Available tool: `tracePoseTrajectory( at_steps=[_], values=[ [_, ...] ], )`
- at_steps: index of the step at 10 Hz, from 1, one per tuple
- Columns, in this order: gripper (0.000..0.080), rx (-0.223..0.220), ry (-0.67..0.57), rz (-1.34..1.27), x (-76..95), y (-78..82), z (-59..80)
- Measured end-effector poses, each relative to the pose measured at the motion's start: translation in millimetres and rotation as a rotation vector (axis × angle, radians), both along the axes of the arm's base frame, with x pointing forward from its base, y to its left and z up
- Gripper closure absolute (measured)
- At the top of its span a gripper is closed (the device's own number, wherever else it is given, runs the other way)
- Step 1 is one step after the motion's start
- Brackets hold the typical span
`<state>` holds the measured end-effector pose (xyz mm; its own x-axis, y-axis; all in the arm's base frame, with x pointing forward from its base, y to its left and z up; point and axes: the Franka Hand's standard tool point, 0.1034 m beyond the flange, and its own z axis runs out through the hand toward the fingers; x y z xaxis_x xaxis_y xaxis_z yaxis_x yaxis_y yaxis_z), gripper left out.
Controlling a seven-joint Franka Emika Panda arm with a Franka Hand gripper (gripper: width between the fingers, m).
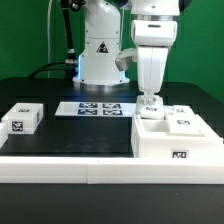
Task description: Assemble cabinet
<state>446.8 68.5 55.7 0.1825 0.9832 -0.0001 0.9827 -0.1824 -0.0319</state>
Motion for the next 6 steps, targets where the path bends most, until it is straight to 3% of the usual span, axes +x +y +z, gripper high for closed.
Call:
tracePoseTrajectory(
  at_steps=[6],
  values=[
    [0.0729,-0.006,0.021,-0.006,2.1,-1.9,-1.0]
  ],
)
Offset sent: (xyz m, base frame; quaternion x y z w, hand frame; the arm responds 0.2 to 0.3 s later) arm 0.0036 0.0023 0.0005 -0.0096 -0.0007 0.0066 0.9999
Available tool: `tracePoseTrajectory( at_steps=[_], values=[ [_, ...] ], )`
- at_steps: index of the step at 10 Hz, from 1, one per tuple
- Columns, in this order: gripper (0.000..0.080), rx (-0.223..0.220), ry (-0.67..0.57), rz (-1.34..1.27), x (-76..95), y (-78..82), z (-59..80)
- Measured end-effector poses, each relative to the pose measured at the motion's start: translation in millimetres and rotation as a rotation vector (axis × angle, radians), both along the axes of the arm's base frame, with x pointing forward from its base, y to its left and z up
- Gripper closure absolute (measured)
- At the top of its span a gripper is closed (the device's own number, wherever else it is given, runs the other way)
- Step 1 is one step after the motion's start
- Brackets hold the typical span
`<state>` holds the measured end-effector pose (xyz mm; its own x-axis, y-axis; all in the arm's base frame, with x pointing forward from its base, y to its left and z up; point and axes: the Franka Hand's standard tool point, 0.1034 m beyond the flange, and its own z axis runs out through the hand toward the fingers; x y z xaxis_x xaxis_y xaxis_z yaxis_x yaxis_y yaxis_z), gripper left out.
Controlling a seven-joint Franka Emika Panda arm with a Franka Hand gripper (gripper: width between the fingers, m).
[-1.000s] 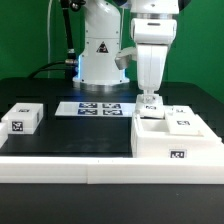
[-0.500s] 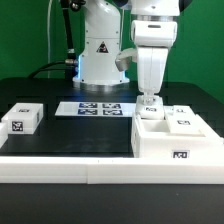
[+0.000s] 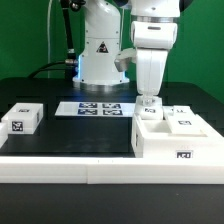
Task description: Assemble cabinet
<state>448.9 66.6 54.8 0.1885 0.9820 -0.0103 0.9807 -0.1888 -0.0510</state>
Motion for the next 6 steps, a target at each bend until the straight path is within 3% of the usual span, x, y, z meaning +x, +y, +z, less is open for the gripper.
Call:
tracePoseTrajectory(
  at_steps=[2,6],
  values=[
    [0.0729,0.008,0.002,0.125,1.1,-7.4,0.2],
    [0.0729,0.004,0.002,0.17,1.5,-7.6,5.6]
  ],
)
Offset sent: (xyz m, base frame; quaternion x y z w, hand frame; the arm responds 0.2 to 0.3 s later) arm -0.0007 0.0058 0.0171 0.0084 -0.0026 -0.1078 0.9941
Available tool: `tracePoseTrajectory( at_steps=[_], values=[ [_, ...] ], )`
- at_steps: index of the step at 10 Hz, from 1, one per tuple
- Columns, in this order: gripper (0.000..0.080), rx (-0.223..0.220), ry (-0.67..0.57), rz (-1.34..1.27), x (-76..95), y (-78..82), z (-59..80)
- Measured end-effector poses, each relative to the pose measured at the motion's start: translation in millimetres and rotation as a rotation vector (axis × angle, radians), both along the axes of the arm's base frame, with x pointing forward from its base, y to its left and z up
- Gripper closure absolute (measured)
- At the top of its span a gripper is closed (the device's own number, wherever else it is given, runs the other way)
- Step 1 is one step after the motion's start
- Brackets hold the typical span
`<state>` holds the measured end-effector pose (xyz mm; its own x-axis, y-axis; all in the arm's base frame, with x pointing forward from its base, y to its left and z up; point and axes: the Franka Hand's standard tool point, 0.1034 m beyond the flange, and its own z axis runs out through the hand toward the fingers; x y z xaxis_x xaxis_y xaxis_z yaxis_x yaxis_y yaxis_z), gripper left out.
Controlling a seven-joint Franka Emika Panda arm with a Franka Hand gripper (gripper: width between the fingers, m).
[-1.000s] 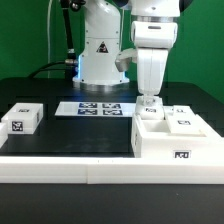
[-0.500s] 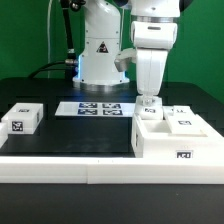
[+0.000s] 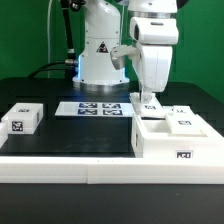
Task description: Assemble cabinet
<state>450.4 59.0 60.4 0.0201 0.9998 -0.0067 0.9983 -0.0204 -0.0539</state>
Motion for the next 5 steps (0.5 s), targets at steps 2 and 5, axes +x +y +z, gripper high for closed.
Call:
tracePoseTrajectory(
  at_steps=[2,5],
  values=[
    [0.0729,0.0,0.001,-0.002,0.2,-0.1,-0.1],
    [0.0729,-0.003,0.015,-0.006,5.2,0.4,-1.3]
  ],
)
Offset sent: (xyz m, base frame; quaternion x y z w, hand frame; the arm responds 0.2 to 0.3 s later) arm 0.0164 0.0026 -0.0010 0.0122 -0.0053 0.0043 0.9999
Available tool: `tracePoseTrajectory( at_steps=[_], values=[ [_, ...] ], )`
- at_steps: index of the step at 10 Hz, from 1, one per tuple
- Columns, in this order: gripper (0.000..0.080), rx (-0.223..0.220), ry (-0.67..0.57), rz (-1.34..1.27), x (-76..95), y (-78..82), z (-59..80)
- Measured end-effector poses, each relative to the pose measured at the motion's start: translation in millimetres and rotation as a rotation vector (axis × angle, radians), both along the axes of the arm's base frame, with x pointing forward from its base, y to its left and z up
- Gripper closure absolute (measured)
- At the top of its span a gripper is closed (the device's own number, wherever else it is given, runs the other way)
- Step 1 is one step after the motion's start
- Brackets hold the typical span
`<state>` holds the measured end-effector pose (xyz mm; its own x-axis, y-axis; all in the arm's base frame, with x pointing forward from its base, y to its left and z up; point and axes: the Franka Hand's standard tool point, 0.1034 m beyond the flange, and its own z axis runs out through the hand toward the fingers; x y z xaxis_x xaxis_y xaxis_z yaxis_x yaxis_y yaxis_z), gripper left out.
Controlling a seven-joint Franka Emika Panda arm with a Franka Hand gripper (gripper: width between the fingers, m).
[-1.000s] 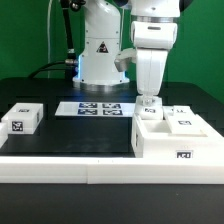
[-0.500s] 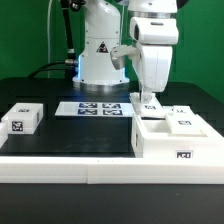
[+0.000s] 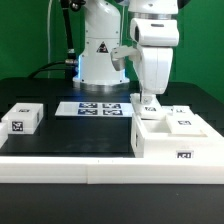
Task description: Assemble cabinet
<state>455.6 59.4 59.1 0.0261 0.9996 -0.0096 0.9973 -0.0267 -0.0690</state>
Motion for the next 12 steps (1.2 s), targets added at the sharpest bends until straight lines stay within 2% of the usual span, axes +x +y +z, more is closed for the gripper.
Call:
tracePoseTrajectory(
  at_steps=[5,10,12],
  values=[
    [0.0729,0.001,0.001,-0.006,8.0,0.0,-0.9],
    [0.0729,0.008,-0.016,-0.013,7.2,-2.1,-2.6],
    [0.0729,0.026,-0.061,-0.016,23.4,-1.0,-5.3]
  ],
)
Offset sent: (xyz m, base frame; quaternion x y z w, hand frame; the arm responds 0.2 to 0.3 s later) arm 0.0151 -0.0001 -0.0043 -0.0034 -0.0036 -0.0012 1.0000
